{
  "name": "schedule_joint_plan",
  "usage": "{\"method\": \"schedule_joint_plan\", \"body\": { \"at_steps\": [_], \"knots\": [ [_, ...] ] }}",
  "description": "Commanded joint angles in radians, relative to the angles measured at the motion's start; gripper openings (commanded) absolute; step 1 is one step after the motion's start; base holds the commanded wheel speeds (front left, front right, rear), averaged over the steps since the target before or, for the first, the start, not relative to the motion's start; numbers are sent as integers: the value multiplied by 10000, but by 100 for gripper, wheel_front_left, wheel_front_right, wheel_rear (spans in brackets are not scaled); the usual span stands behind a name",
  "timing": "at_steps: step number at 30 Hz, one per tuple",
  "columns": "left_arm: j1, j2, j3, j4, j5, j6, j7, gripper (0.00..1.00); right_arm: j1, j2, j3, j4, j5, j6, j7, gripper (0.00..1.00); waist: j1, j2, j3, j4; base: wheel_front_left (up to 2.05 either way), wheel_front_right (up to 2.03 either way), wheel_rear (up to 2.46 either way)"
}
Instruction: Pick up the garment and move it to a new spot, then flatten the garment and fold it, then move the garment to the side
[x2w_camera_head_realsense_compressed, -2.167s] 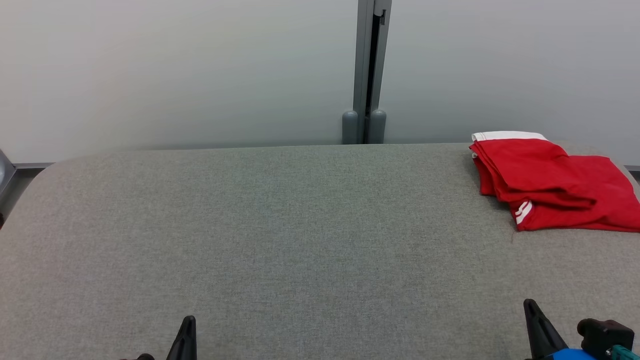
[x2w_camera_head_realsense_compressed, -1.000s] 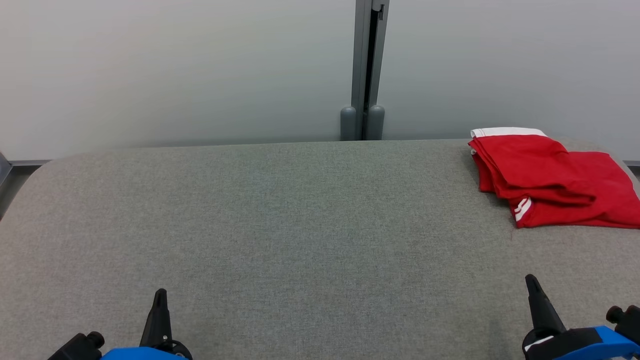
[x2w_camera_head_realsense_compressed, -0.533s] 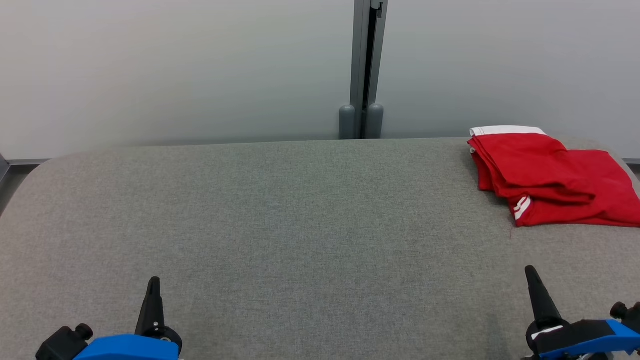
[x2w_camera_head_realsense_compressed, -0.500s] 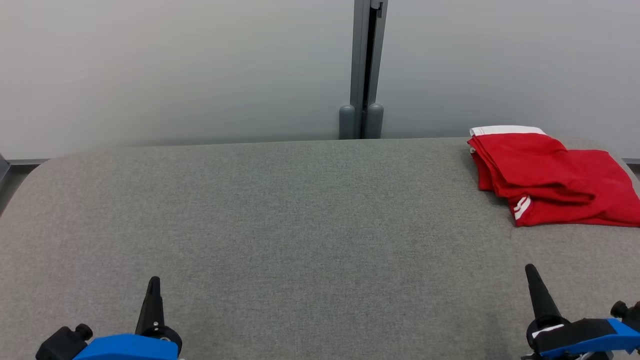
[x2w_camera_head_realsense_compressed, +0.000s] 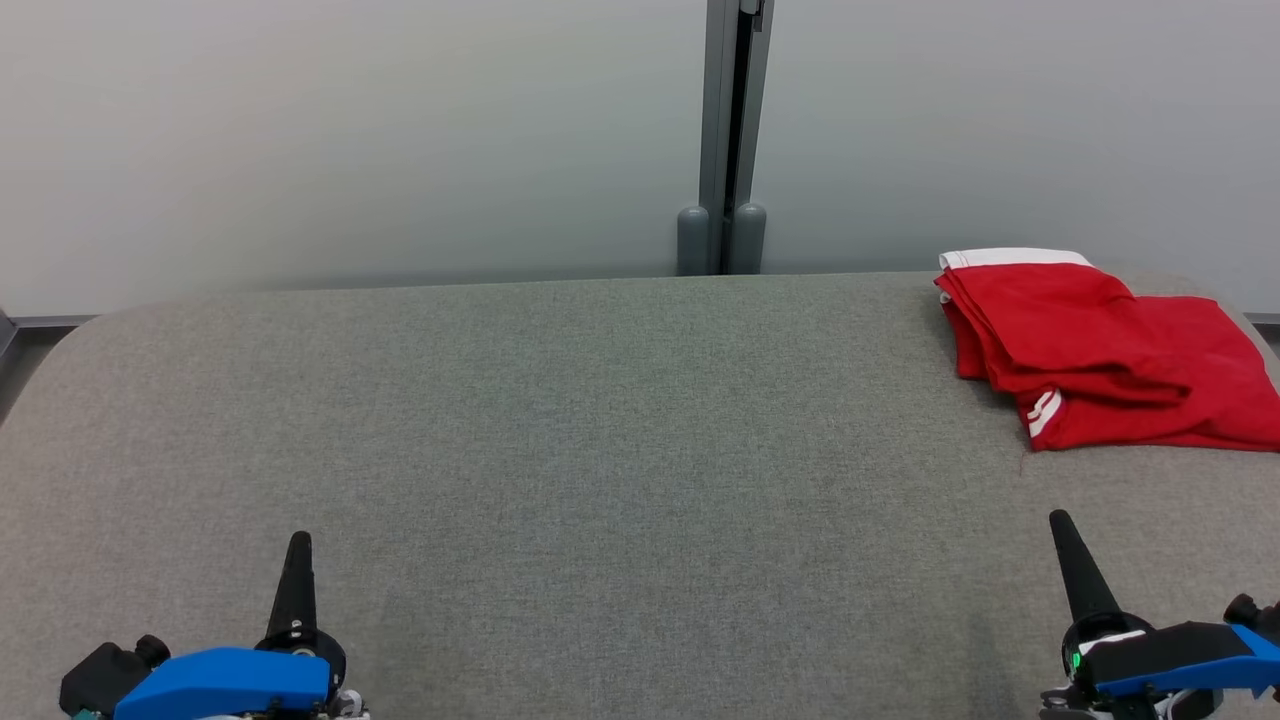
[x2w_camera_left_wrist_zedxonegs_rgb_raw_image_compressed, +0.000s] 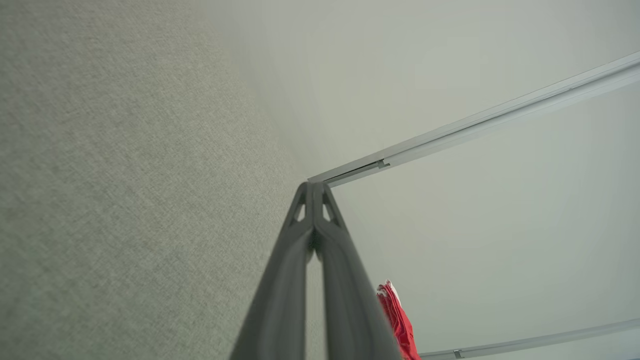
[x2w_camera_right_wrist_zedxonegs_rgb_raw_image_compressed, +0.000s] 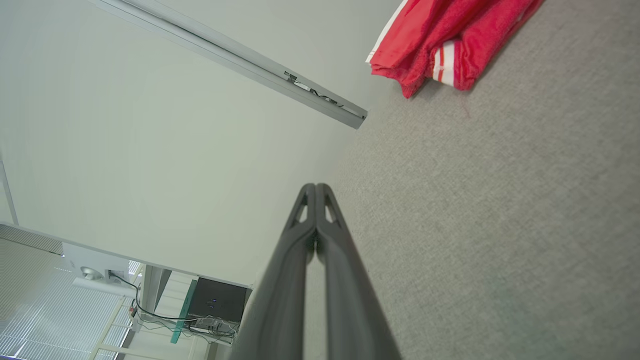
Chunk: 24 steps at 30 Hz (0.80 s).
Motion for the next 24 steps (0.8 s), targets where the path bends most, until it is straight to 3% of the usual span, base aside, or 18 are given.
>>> {"method": "schedule_joint_plan", "body": {
  "at_steps": [1,24],
  "knots": [
    [-263,15,67,-121,-191,-59,75,0,-188,-84,5,-59,226,3,19,0,0,-1,2,-1,0,0,0],
    [-627,-40,391,-205,-2138,-86,615,0,-503,-106,29,-9,2352,3,275,0,0,-1,77,-37,0,0,0]
  ]
}}
